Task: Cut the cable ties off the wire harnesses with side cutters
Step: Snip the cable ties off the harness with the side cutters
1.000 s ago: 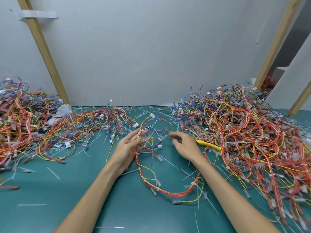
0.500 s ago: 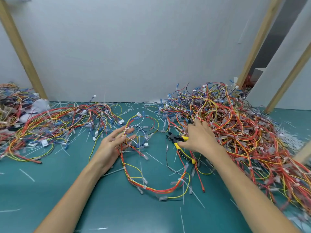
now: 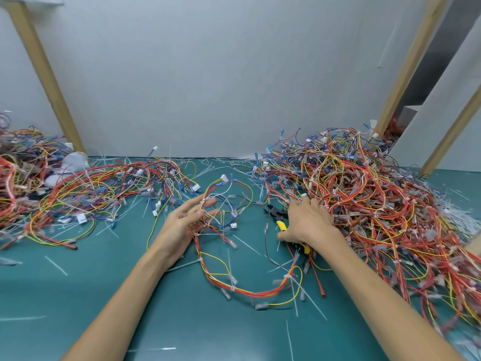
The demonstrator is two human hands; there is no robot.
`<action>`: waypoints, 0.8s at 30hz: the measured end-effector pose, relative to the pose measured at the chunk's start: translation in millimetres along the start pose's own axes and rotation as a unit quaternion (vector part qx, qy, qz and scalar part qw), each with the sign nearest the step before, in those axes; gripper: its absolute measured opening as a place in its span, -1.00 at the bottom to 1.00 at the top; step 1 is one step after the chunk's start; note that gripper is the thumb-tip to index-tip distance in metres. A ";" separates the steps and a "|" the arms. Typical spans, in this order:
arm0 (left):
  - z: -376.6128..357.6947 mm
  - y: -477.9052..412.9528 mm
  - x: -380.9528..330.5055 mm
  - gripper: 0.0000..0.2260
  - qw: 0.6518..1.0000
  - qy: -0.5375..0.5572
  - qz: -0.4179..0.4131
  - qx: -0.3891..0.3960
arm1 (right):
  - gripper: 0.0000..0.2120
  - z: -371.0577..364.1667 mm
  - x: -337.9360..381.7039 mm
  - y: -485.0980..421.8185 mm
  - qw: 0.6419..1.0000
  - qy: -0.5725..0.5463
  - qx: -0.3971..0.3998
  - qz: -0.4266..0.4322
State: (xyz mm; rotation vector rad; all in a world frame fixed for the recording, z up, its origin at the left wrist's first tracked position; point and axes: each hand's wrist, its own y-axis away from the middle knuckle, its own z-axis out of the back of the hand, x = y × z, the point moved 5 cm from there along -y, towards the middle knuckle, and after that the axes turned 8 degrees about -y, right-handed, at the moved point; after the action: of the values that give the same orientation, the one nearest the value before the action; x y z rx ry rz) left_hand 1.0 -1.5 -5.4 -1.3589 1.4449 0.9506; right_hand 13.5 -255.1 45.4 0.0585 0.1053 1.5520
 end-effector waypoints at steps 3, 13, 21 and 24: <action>-0.9 0.8 -1.4 -0.71 1.000 0.003 0.002 -0.003 | -0.34 3.0 4.7 0.9 0.998 0.030 -0.044 0.024; -3.3 3.4 -3.8 -0.69 1.000 0.009 0.003 -0.008 | -0.48 -7.3 13.8 -4.7 0.994 0.017 -0.071 0.087; -3.0 3.4 -4.2 -0.68 1.000 0.004 0.004 -0.009 | -0.57 -1.8 2.7 -19.4 0.998 0.016 -0.035 0.042; -3.1 3.5 -4.8 -0.68 1.000 0.006 0.004 -0.010 | -0.50 1.9 6.1 -17.9 0.994 0.014 -0.097 0.044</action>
State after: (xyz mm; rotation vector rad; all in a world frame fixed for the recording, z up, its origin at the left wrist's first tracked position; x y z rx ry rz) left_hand -2.9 -2.7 -0.1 -1.3767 1.4541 0.9664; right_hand 31.6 -249.3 45.3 -0.1129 -0.0274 1.6438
